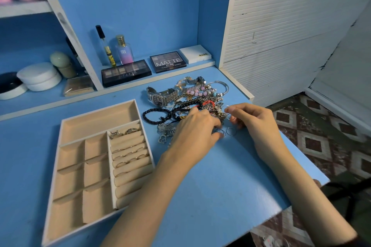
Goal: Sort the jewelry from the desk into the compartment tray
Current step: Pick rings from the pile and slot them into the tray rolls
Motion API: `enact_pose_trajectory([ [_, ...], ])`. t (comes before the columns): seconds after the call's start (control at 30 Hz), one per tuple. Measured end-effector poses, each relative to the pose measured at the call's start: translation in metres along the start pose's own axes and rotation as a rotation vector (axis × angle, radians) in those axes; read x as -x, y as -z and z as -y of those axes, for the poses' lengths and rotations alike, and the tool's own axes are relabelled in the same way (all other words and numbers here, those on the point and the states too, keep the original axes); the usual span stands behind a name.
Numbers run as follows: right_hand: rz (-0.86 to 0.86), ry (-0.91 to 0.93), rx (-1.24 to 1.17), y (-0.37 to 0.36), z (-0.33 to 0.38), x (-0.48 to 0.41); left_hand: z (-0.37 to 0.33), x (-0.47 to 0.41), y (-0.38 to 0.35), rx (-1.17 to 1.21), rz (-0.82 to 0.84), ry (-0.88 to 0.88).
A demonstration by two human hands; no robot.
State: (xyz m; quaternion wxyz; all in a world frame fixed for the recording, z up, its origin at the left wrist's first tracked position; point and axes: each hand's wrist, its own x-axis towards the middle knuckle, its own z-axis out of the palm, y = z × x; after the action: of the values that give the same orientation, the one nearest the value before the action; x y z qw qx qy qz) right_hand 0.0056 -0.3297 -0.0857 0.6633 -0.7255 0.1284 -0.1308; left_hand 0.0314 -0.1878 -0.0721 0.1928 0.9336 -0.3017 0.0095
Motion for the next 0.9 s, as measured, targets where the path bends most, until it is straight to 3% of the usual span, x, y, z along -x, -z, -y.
enact_pose_trajectory([
  [0.43, -0.010, 0.018, -0.032, 0.001, -0.002, 0.000, 0.001, 0.001, 0.002, 0.279, -0.005, 0.094],
  [0.67, 0.024, 0.075, 0.065, 0.002, -0.003, 0.000, 0.005, 0.005, 0.009, 0.480, -0.165, 0.223],
  [0.9, 0.123, 0.167, 0.224, -0.004, 0.003, 0.007, 0.019, 0.022, 0.027, 0.515, -0.286, 0.266],
])
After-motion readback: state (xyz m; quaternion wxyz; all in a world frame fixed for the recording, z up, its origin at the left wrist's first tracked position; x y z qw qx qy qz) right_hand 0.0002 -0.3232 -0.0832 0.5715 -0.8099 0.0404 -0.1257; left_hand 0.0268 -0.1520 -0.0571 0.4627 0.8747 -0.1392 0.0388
